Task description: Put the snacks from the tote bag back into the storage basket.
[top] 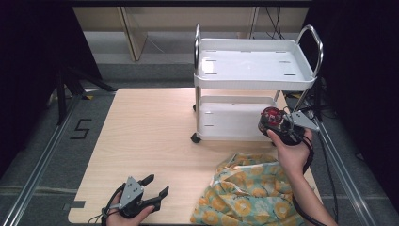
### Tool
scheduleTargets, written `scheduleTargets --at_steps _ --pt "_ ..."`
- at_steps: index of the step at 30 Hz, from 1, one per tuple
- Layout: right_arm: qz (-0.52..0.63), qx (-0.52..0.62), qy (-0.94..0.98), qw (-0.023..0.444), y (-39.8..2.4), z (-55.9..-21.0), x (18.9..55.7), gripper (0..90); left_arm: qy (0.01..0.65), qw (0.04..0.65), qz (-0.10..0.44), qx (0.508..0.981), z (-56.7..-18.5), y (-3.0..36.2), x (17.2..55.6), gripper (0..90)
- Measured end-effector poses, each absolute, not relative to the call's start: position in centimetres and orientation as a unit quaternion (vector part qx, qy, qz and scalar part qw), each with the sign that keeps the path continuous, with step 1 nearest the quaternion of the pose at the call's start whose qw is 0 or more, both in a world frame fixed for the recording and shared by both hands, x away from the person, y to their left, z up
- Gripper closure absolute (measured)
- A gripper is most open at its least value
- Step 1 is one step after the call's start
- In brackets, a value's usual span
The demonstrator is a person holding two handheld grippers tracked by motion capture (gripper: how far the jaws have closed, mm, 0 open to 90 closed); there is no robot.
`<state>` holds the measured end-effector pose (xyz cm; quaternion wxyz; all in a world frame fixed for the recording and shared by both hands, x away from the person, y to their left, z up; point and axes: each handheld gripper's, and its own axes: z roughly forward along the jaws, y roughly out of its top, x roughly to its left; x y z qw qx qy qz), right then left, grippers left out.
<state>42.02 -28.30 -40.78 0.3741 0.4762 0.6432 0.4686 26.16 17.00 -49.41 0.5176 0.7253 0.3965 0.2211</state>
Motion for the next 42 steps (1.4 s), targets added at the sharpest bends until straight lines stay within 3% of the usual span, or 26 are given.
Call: scheduleTargets --at_steps 42 --pt "0.456 0.492 0.645 0.366 -28.0 -41.6 43.4 26.3 0.397 0.518 0.220 0.725 -49.4 17.0 26.2 31.3"
